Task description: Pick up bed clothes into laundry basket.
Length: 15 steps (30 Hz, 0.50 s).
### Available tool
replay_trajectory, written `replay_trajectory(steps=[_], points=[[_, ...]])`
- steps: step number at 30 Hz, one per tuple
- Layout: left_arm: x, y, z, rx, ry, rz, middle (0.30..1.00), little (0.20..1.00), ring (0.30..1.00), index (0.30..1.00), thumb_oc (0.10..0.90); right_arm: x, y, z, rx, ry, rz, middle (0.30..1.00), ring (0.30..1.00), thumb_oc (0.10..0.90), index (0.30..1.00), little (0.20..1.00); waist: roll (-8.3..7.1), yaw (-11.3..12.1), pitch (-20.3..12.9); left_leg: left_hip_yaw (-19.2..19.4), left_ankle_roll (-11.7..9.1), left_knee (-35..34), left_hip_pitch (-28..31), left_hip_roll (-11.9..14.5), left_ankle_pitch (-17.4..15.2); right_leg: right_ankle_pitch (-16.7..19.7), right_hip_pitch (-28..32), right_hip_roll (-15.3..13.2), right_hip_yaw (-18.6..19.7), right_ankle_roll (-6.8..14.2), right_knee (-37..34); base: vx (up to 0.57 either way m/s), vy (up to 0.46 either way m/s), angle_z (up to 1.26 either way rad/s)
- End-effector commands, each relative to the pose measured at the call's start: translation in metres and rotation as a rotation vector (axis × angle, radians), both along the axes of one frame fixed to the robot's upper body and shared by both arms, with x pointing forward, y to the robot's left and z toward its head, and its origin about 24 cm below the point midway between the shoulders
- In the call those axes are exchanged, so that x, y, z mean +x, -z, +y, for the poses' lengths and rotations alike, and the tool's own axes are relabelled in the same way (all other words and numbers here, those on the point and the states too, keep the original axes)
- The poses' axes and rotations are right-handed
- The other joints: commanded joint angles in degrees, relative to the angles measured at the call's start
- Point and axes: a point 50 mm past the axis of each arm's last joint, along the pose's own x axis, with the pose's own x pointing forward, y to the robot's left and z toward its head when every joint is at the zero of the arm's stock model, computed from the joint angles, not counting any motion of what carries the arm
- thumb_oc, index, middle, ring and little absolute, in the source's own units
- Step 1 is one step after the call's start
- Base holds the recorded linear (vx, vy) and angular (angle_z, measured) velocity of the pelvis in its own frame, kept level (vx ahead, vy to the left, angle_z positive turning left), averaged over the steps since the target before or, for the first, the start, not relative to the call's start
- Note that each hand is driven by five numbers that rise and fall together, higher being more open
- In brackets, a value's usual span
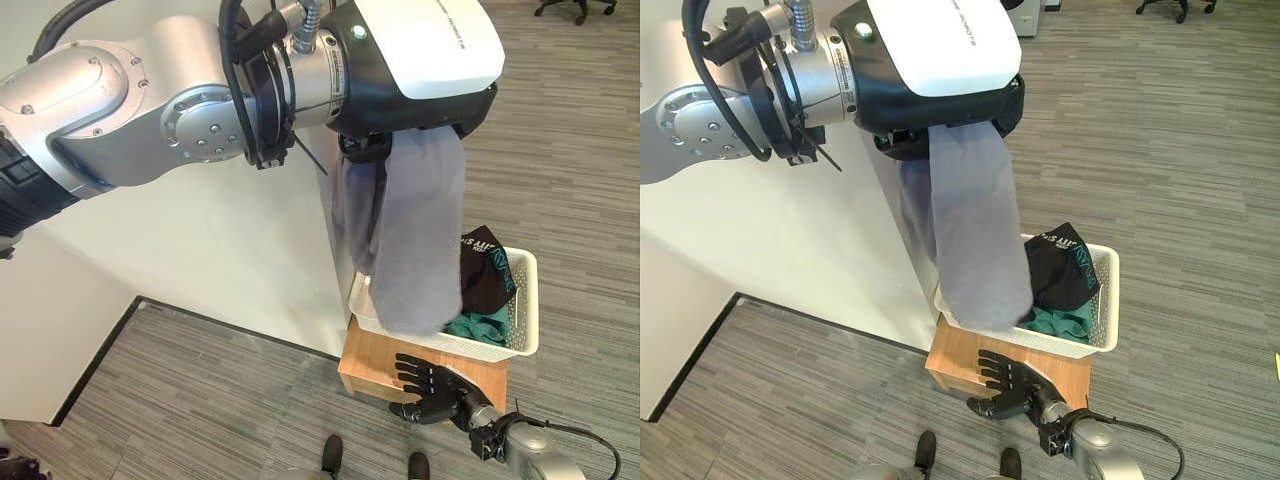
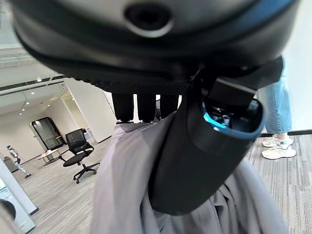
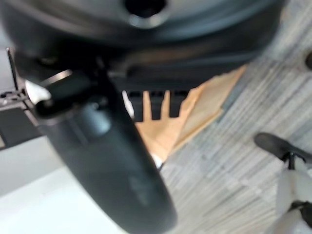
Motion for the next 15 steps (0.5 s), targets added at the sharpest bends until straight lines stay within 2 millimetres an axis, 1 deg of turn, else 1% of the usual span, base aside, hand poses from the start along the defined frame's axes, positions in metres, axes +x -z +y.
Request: replay_trajectory(steps=[1, 4, 8, 11, 15], points=[[0.005, -0.051, 0.012, -0.241, -0.044, -0.068, 0.300, 0.300, 0.300, 0.300, 0.400, 0.002, -0.023, -0.002, 0.050, -0.025, -0.119, 0.900, 0.900, 0.800, 0.900, 0.900, -1.95, 0.07, -3.88, -1.23, -0.99, -0.06, -1.58, 0.43, -2.30, -2.74, 1.48, 0.91, 0.03, 2.23, -0.55, 0.00, 0.000, 0.00], [0.006, -0.042, 0.009, -0.253, -0.016, -0.007, 0.300, 0.300, 0.300, 0.300, 0.400, -0.001, -0.020, -0.004, 0.045, -0.007, -0.109, 0.900, 0.900, 0.800, 0.900, 0.900, -1.23, -0.48, -3.43, -1.21, -1.00, -0.06, -1.66, 0.25, -2.12, -2.58, 1.43, 0.82, -0.07, 2.17, -0.55, 0.00, 0.016, -0.03], [0.001, -0.034, -0.002, -0.229, 0.036, 0.034, 0.300, 0.300, 0.300, 0.300, 0.400, -0.001, -0.020, -0.004, 0.043, -0.004, -0.107, 0.900, 0.900, 0.800, 0.900, 0.900, -0.47, -1.01, -3.13, -1.04, -1.02, -0.06, -1.82, 0.11, -2.09, -2.56, 1.11, 0.70, 0.05, 2.19, -0.55, 0.00, 0.000, 0.00], [-0.003, -0.031, -0.008, -0.221, 0.063, 0.046, 0.300, 0.300, 0.300, 0.300, 0.400, 0.001, -0.023, -0.005, 0.039, -0.006, -0.116, 0.900, 0.900, 0.800, 0.900, 0.900, 0.15, -1.35, -2.82, -0.83, -1.09, -0.06, -1.93, 0.10, -1.99, -2.53, 0.83, 0.76, 0.50, 2.22, -0.55, -0.01, 0.011, -0.02], [0.002, -0.031, -0.009, -0.245, 0.057, 0.055, 0.300, 0.300, 0.300, 0.300, 0.400, 0.003, -0.027, -0.009, 0.028, 0.004, -0.130, 0.900, 0.900, 0.800, 0.900, 0.900, 0.86, -2.32, -2.06, -0.40, -1.15, -0.06, -2.19, 0.18, -1.92, -2.38, 0.09, 0.78, 1.31, 2.14, -0.55, -0.01, 0.007, -0.06]])
